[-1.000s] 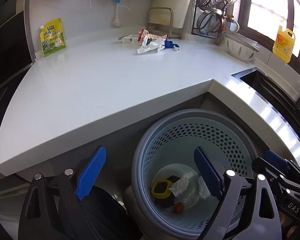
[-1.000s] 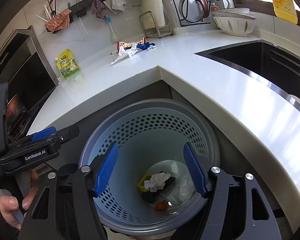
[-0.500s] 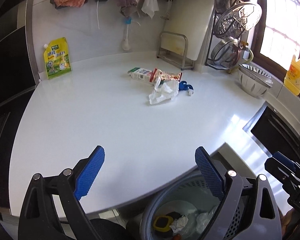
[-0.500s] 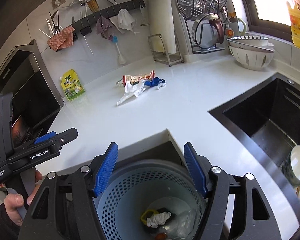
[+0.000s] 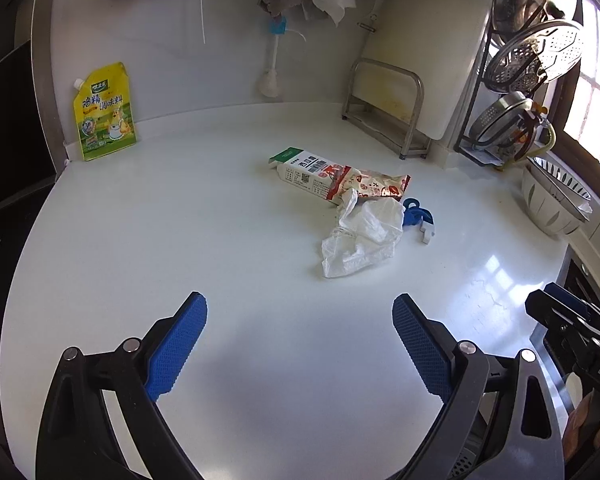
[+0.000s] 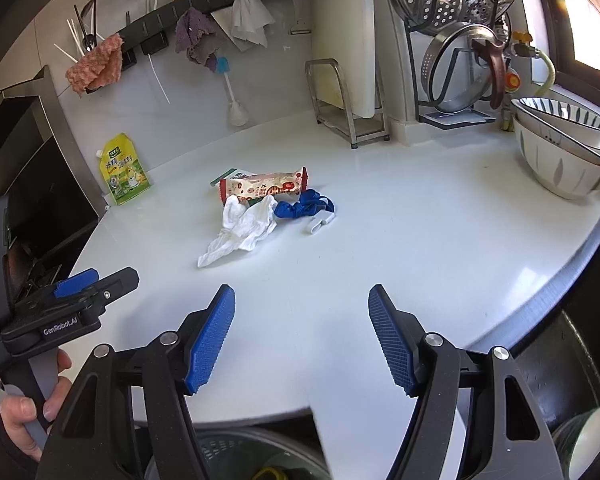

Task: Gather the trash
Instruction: 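Move both tools back toward the white plastic bag and blue lanyard, then grasp the blue lanyard with the right tool while the left tool grasps the white plastic bag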

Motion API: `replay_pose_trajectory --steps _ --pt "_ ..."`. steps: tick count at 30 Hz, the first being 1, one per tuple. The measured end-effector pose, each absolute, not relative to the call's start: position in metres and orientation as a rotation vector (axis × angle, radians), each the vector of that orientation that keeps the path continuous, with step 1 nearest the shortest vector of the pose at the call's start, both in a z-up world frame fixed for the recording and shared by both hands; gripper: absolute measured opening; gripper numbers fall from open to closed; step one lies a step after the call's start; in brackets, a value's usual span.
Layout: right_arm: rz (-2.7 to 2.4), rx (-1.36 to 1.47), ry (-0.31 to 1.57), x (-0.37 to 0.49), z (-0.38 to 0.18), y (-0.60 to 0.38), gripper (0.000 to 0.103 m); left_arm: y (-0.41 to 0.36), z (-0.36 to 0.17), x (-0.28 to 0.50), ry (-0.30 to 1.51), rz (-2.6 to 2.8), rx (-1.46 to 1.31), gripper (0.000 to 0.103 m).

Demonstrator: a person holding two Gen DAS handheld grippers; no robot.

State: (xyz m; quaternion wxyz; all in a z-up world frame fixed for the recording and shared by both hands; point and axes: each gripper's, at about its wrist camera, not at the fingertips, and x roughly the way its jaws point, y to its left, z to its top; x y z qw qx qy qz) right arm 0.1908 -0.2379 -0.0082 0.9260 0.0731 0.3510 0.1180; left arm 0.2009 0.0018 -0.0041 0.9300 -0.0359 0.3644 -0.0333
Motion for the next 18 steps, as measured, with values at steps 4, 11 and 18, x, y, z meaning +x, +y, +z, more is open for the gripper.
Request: replay_pose_trajectory --steps 4,11,18 --pt "0.247 0.13 0.74 0.234 -0.016 -0.235 0.066 -0.001 -0.009 0.225 0.746 -0.058 -0.078 0.092" --pt "0.245 0.118 0.799 0.306 -0.032 -0.228 0.066 -0.01 -0.017 0.263 0.758 -0.045 -0.08 0.092" --pt "0.239 0.132 0.857 0.348 -0.049 -0.225 0.066 -0.013 -0.027 0.286 0.788 -0.033 -0.091 0.092"
